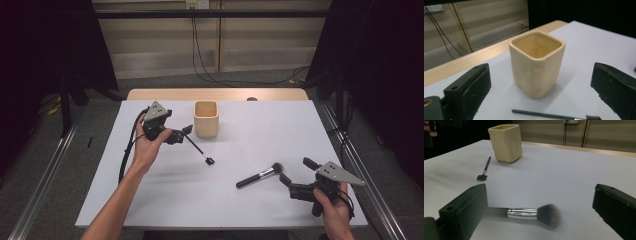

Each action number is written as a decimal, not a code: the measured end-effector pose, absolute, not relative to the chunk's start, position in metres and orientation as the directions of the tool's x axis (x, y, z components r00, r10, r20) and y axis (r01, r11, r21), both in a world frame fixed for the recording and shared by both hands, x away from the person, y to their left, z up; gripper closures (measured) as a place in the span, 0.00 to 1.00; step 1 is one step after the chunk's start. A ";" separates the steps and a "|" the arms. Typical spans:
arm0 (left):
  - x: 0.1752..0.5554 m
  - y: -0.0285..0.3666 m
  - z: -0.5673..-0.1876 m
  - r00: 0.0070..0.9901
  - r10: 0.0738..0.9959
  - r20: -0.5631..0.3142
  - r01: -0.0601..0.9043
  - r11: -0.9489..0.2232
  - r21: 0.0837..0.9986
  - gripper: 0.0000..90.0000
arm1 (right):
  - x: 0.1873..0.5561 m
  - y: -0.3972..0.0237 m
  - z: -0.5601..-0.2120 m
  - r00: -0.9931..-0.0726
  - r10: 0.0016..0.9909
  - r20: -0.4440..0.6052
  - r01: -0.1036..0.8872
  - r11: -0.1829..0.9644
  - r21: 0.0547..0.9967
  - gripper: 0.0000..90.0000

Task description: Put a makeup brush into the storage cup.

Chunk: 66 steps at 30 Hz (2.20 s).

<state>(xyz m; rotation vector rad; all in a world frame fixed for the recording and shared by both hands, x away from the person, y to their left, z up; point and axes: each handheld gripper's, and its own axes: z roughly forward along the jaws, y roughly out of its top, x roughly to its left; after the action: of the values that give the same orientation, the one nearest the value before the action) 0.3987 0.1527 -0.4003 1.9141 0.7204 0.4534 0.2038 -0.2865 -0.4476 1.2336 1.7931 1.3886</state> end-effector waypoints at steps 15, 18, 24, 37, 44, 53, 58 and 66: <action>0.411 0.147 -0.396 0.787 0.614 0.060 0.360 -0.536 0.764 0.05 | 0.204 -0.287 -0.448 -0.426 0.898 0.107 0.327 0.042 0.944 0.00; 0.411 0.144 -0.398 0.786 0.615 0.062 0.376 -0.555 0.742 0.05 | 0.204 -0.288 -0.448 -0.427 0.898 0.103 0.326 0.047 0.944 0.00; 0.413 0.140 -0.401 0.829 0.553 0.083 0.389 -0.677 0.624 0.05 | 0.204 -0.287 -0.448 -0.431 0.896 0.105 0.328 0.047 0.944 0.00; 0.417 0.128 -0.408 0.897 0.440 0.042 0.353 -0.769 0.533 0.06 | 0.203 -0.287 -0.447 -0.431 0.897 0.104 0.330 0.049 0.943 0.00; 0.421 0.120 -0.411 0.934 0.356 0.015 0.306 -0.823 0.479 0.06 | 0.203 -0.287 -0.447 -0.436 0.894 0.100 0.334 0.058 0.941 0.00; 0.423 0.102 -0.420 0.972 0.237 -0.007 0.214 -0.865 0.454 0.06 | 0.203 -0.287 -0.448 -0.437 0.894 0.103 0.334 0.055 0.941 0.00; 0.425 0.092 -0.429 0.984 0.179 -0.008 0.165 -0.888 0.430 0.06 | 0.203 -0.287 -0.448 -0.441 0.892 0.100 0.333 0.059 0.941 0.00; 0.428 0.080 -0.441 0.987 0.163 -0.010 0.153 -0.903 0.402 0.08 | 0.203 -0.287 -0.448 -0.442 0.891 0.104 0.335 0.057 0.940 0.00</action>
<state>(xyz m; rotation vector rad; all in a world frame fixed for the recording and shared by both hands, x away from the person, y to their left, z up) 0.4281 0.0799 -0.4412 2.7192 0.2258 0.0338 0.2029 -0.2871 -0.4478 1.2239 1.8197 1.3890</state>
